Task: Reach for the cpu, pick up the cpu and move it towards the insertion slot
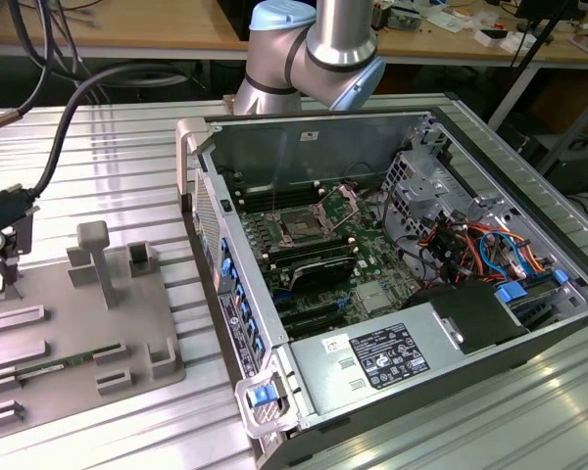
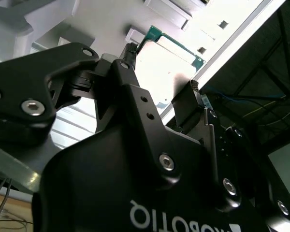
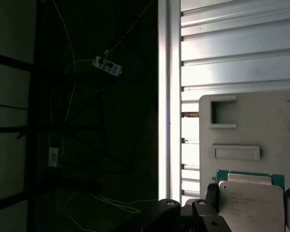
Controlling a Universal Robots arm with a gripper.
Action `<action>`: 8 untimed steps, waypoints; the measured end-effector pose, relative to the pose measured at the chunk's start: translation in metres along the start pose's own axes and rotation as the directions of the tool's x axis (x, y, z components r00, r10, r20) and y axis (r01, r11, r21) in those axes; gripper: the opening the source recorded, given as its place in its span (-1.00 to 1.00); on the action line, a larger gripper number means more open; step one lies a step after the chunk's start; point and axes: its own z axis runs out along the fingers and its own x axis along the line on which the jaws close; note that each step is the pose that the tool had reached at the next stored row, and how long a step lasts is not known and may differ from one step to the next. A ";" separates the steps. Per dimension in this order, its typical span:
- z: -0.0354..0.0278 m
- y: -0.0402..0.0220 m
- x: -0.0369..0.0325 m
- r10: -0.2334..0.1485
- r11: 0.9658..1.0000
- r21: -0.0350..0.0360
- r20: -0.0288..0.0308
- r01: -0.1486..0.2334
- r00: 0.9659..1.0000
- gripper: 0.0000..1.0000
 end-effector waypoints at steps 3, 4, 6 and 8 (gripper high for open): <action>-0.0047 0.0002 0.0000 0.000 1.000 0.000 0.000 0.000 1.000 0.10; -0.0056 0.0002 0.0000 0.000 1.000 0.000 0.000 0.000 1.000 0.10; -0.0106 0.0004 -0.0001 0.000 1.000 0.000 0.000 0.000 1.000 0.10; -0.0139 0.0005 -0.0001 0.000 1.000 0.000 0.000 0.000 1.000 0.10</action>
